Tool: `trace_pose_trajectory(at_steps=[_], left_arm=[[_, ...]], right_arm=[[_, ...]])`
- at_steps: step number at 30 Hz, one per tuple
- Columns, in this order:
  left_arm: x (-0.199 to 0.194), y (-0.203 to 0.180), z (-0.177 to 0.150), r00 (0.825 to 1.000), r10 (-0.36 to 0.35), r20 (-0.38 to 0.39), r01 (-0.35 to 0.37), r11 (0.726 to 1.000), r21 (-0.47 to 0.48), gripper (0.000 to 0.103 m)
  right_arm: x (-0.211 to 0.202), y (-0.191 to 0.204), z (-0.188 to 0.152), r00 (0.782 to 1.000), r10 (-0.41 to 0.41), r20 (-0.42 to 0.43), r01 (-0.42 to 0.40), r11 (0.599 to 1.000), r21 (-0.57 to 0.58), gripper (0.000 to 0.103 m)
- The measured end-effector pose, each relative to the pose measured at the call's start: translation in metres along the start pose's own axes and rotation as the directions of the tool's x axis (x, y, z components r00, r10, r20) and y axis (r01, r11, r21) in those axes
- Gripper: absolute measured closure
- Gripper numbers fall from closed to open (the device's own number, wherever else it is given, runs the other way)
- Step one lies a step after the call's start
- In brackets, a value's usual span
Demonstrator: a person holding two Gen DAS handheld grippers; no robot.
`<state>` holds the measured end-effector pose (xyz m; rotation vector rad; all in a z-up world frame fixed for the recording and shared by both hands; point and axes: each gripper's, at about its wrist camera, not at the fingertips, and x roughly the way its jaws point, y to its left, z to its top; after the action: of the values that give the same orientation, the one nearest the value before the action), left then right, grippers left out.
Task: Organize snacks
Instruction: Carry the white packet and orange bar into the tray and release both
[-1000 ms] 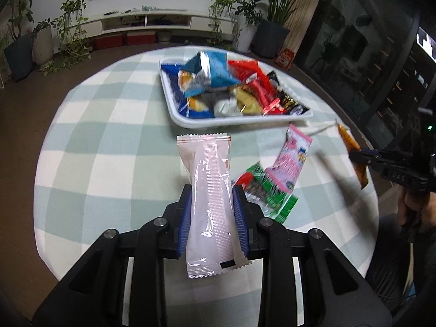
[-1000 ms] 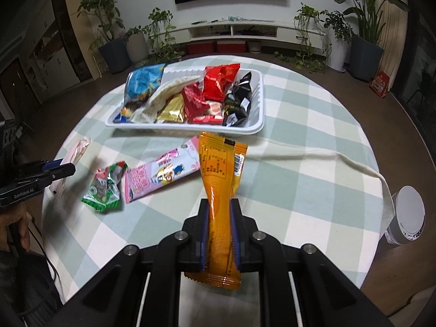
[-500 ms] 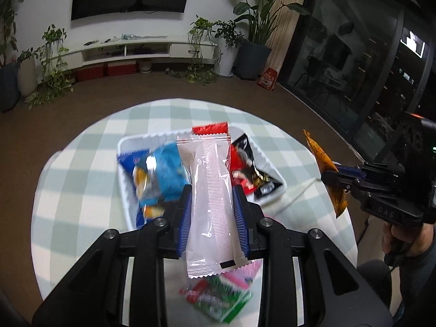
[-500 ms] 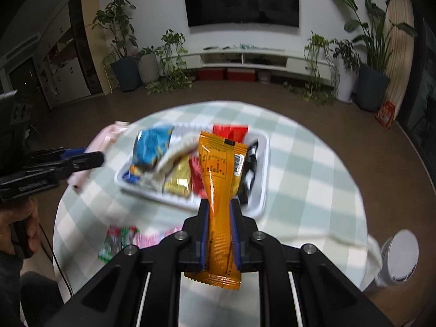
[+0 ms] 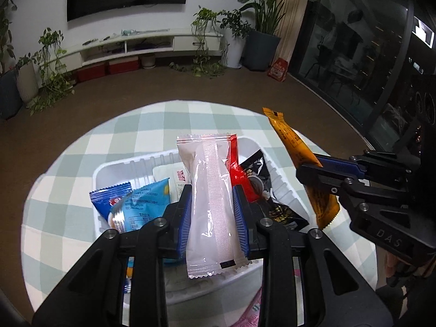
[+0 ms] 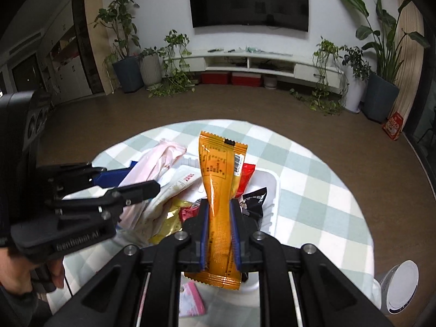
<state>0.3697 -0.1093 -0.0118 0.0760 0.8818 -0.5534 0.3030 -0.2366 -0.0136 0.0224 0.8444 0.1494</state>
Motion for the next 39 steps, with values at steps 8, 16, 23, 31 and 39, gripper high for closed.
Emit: trace_pose_trajectory(at_steps=[8, 16, 23, 31, 39], left_arm=[[0.043, 0.008, -0.011, 0.998, 0.024, -0.05, -0.024, 1.0, -0.001, 0.076], [0.061, 0.017, -0.018, 0.997, 0.061, -0.056, -0.061, 0.998, -0.002, 0.075], [0.066, 0.017, -0.021, 0.995, 0.087, -0.051, -0.087, 0.996, 0.005, 0.073], [0.063, 0.015, -0.021, 0.993, 0.108, -0.041, -0.108, 0.994, 0.014, 0.057], [0.054, 0.015, -0.022, 0.995, 0.101, -0.02, -0.101, 0.995, 0.013, 0.041]], right_arm=[[0.042, -0.005, -0.014, 0.998, -0.011, -0.063, 0.012, 1.0, 0.021, 0.087], [0.068, -0.006, -0.021, 0.994, -0.03, -0.102, 0.031, 0.999, 0.007, 0.085], [0.074, -0.004, -0.023, 0.995, -0.034, -0.092, 0.034, 0.999, 0.004, 0.078], [0.071, -0.005, -0.024, 0.994, -0.057, -0.09, 0.056, 0.998, -0.003, 0.072], [0.064, -0.007, -0.025, 0.994, -0.081, -0.08, 0.08, 0.997, -0.015, 0.068]])
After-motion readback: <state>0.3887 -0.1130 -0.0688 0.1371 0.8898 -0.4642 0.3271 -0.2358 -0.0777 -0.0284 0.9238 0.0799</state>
